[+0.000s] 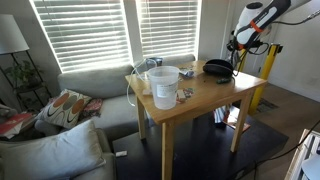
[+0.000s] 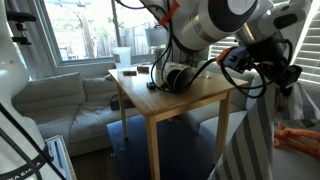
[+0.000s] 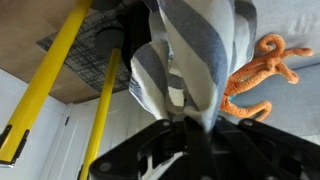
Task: Put the striped towel in the basket
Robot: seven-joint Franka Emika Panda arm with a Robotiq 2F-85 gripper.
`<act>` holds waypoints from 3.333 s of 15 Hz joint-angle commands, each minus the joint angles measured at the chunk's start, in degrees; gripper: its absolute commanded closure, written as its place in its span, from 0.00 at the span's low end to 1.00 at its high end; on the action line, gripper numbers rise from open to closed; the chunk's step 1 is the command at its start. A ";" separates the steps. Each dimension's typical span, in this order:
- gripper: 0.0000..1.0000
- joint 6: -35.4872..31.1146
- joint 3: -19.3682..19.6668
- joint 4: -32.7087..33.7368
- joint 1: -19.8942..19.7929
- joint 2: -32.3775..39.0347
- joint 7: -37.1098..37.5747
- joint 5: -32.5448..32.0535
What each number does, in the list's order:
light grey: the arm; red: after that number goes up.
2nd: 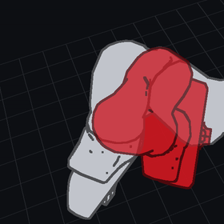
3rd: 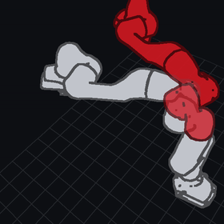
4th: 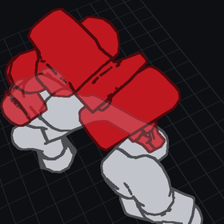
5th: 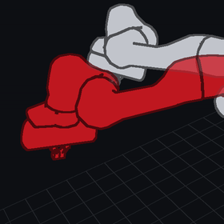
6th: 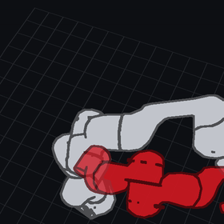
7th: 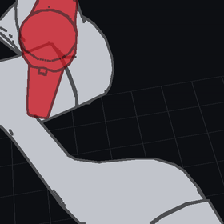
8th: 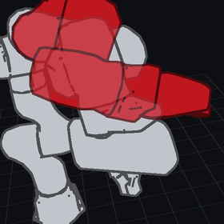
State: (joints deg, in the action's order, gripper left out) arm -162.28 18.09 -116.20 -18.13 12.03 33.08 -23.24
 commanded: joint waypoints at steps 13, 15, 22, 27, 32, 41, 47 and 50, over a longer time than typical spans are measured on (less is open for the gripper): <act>0.99 -20.22 7.96 3.31 1.86 0.81 8.65 -2.12; 0.99 -20.36 10.00 3.88 3.12 1.54 9.18 -2.18; 0.99 -18.29 11.56 4.98 6.67 6.57 10.76 -0.59; 0.99 -18.51 12.98 8.49 8.75 13.02 15.10 0.98; 0.99 -17.85 14.38 11.22 10.39 18.92 17.60 0.55; 0.99 -10.32 16.50 14.09 13.55 28.89 17.07 0.13; 0.99 -5.20 14.73 14.34 13.93 31.06 6.53 7.97; 0.99 -3.52 14.69 14.47 13.90 31.05 4.39 8.56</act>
State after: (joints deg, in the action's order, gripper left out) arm -166.99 33.76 -103.68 -5.04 39.40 40.28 -18.84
